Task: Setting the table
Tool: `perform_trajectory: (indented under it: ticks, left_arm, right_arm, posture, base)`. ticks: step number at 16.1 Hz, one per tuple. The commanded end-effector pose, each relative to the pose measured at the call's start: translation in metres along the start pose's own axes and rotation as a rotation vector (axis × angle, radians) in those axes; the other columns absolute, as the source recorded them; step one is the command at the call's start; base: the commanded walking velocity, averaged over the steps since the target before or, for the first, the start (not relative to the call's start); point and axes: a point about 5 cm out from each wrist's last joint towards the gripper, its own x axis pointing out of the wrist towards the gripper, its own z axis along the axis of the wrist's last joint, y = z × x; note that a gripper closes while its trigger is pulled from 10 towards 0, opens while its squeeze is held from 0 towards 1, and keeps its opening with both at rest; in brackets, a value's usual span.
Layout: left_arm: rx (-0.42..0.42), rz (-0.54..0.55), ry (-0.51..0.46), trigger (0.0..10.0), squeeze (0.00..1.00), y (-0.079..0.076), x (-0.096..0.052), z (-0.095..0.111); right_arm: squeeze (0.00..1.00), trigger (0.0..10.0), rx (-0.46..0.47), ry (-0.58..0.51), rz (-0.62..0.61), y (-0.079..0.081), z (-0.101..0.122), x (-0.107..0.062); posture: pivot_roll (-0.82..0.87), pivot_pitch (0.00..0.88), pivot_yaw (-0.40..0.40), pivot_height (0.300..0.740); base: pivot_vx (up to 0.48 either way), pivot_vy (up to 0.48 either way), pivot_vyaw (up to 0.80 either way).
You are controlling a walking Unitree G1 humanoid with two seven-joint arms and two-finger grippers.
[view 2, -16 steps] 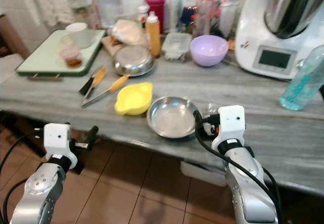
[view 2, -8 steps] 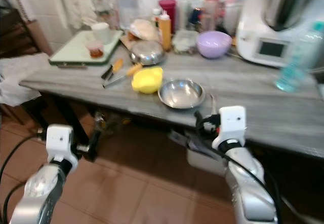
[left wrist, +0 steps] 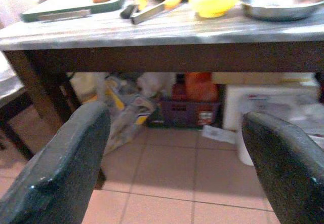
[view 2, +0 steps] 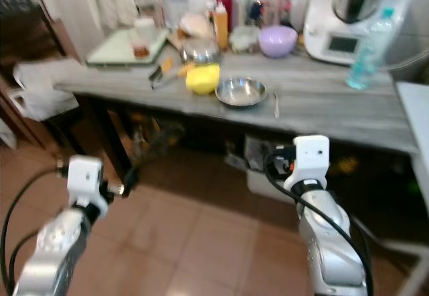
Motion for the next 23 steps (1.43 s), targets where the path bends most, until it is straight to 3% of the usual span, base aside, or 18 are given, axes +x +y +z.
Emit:
perform_trajectory:
  ticks: [1,4,6,9,15,20,23]
  left_arm:
    - [0.026,0.002,-0.022,10.0,0.0,0.003,0.002,0.004]
    - [-0.058,-0.06,-0.03,10.0,0.0,-0.002,0.003,0.006]
    - [-0.036,-0.089,-0.05,10.0,0.0,-0.008,0.003,0.009]
    - [-0.096,-0.113,-0.083,10.0,0.0,-0.015,0.008,0.015]
    - [-0.097,-0.154,-0.094,10.0,0.0,-0.028,0.022,0.02]
    - [-0.057,-0.208,-0.109,10.0,0.0,-0.034,0.036,0.023]
    - [-0.066,-0.201,-0.102,10.0,0.0,-0.034,0.034,0.019]
  right_arm:
    - [0.0,10.0,-0.006,-0.036,0.014,0.002,0.009,0.005]
    - [0.0,10.0,-0.008,-0.055,0.001,-0.001,0.013,0.007]
    - [0.0,10.0,-0.005,-0.043,0.003,0.001,0.011,0.007]
    - [0.0,10.0,-0.001,-0.037,0.01,0.006,0.009,0.007]
    - [0.0,10.0,0.014,-0.055,-0.04,0.001,0.01,-0.001]
    - [0.0,10.0,0.021,-0.037,-0.069,0.003,0.006,-0.009]
    - [0.0,10.0,0.015,-0.064,-0.055,0.005,0.012,-0.007]
  posture:
    - [-0.06,0.0,0.065,0.74]
    - [-0.06,0.0,0.066,0.74]
    - [-0.06,0.0,0.065,0.74]
    - [-0.07,0.0,0.066,0.74]
    - [-0.12,0.0,0.1,0.74]
    - [-0.14,0.0,0.073,0.74]
    - [-0.15,0.0,0.076,0.74]
  base:
    - [0.0,0.0,0.0]
    - [0.0,0.0,0.0]
    - [0.0,0.0,0.0]
    - [0.0,0.0,-0.44]
    - [0.0,0.0,-0.64]
    - [0.0,0.0,-0.61]
    - [0.0,0.0,-0.38]
